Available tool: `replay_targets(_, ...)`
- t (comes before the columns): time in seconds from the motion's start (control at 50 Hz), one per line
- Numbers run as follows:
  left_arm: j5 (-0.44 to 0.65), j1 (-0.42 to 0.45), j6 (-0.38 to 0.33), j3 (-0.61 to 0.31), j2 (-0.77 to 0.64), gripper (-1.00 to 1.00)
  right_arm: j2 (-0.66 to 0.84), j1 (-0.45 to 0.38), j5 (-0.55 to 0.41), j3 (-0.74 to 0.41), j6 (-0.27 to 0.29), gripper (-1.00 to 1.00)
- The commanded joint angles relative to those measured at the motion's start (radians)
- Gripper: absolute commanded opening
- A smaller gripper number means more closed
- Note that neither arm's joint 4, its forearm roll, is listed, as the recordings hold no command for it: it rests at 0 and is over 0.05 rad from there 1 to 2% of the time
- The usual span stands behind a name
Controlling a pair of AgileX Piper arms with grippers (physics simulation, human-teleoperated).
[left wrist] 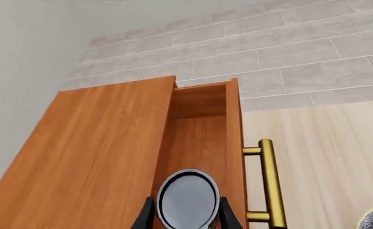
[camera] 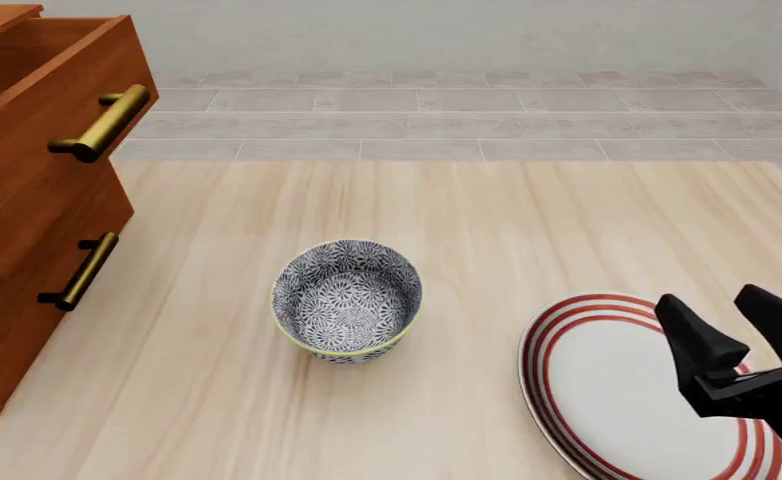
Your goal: Put the ketchup in the top drawer of the cabinet.
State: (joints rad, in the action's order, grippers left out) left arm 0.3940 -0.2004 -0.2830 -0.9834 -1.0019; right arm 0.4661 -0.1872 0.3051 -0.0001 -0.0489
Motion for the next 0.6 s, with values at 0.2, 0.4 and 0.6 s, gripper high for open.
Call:
replay_targets(0.2,-0.009,0.001,-0.01,0.013,0.004,1.0,0.007,-0.003,0.003,0.0,0.002,1.0)
replay_targets(0.4,0.017,0.016,-0.013,0.001,0.034,1.0,0.007,-0.002,0.002,0.0,0.002,1.0)
replay_targets(0.6,0.091,0.054,-0.019,-0.034,0.116,1.0,0.014,-0.003,0.009,0.0,0.002,1.0)
